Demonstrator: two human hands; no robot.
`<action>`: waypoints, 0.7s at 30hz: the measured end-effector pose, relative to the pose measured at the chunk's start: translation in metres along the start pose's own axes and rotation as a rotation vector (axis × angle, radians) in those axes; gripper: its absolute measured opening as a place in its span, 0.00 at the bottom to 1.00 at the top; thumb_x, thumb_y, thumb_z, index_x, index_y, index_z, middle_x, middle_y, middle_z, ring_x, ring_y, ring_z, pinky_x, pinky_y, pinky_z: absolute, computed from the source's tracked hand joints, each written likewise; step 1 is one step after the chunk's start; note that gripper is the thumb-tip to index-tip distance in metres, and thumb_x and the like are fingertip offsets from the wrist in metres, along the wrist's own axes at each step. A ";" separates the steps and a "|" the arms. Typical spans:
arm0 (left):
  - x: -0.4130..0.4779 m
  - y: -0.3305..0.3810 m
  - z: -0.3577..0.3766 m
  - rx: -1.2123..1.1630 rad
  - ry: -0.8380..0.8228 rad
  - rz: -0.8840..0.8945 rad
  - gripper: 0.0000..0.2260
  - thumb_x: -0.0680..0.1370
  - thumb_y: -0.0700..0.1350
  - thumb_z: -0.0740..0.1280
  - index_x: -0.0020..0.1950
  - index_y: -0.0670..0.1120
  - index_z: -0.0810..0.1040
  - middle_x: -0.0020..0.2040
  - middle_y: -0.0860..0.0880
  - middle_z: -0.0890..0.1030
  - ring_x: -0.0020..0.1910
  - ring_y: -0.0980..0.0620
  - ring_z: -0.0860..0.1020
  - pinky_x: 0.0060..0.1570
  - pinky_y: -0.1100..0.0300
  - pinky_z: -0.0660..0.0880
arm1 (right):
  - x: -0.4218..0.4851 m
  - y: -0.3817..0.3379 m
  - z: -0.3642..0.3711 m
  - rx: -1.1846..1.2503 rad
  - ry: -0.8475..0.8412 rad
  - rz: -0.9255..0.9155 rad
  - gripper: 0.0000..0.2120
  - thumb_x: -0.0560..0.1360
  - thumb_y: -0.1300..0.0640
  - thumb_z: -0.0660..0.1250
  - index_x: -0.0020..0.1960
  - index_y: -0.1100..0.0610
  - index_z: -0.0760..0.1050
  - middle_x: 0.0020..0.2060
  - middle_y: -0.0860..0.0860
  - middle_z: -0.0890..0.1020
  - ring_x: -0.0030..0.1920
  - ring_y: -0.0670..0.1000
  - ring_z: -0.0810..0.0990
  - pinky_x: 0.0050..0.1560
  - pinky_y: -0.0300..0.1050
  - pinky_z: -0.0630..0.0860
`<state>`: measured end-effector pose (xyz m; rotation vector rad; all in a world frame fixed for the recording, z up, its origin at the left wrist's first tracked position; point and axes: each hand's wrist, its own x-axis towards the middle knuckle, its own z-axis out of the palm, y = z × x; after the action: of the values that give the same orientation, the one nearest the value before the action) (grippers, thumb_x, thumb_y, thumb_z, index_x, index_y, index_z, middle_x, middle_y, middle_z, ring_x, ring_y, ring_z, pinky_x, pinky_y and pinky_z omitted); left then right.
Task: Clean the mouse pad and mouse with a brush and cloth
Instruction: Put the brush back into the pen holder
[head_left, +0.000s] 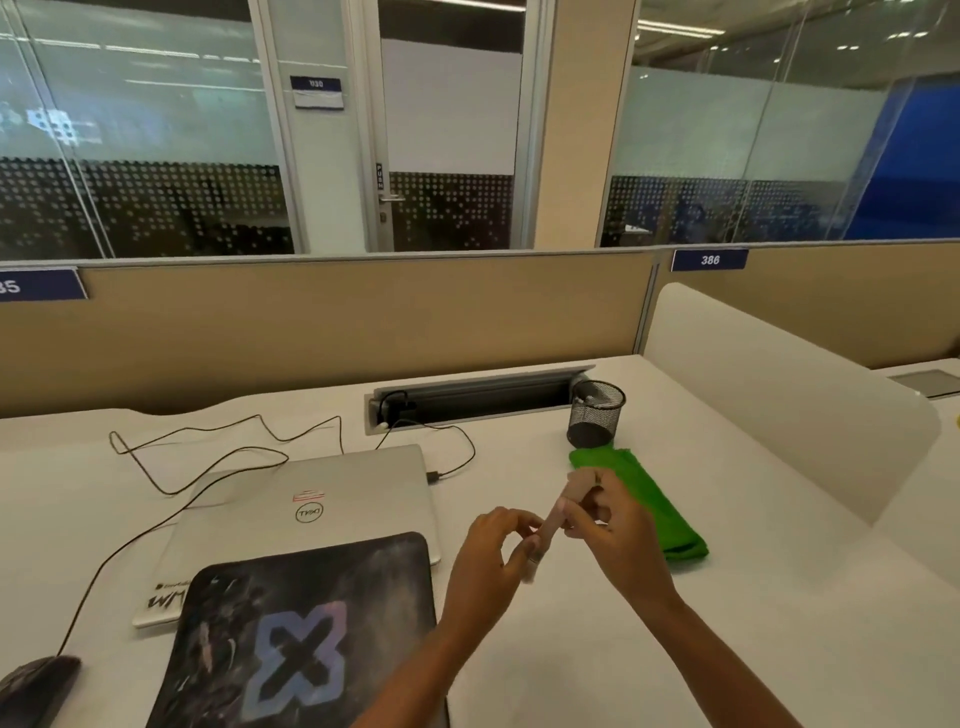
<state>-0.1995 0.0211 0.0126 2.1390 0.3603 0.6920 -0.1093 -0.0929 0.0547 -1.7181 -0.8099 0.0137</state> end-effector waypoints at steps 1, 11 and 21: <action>0.011 0.001 0.005 0.001 0.003 0.004 0.05 0.78 0.44 0.64 0.52 0.50 0.77 0.45 0.65 0.72 0.50 0.62 0.71 0.49 0.75 0.67 | 0.010 0.003 -0.005 -0.007 0.019 0.000 0.08 0.73 0.65 0.67 0.49 0.56 0.71 0.36 0.47 0.79 0.36 0.45 0.81 0.33 0.28 0.77; 0.120 0.003 0.050 0.052 -0.050 0.086 0.09 0.79 0.43 0.61 0.57 0.47 0.77 0.55 0.51 0.78 0.56 0.55 0.74 0.52 0.66 0.69 | 0.115 0.042 -0.047 -0.031 0.125 0.114 0.02 0.76 0.64 0.64 0.46 0.59 0.74 0.41 0.55 0.80 0.39 0.54 0.83 0.34 0.36 0.81; 0.201 -0.006 0.090 0.586 -0.212 0.196 0.24 0.79 0.49 0.60 0.74 0.45 0.60 0.74 0.46 0.62 0.72 0.48 0.63 0.68 0.57 0.63 | 0.210 0.080 -0.073 -0.149 0.475 -0.014 0.04 0.74 0.64 0.64 0.49 0.63 0.73 0.40 0.55 0.79 0.40 0.53 0.79 0.38 0.40 0.76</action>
<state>0.0153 0.0632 0.0340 2.8057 0.2592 0.4954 0.1211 -0.0532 0.0924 -1.7556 -0.4768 -0.4579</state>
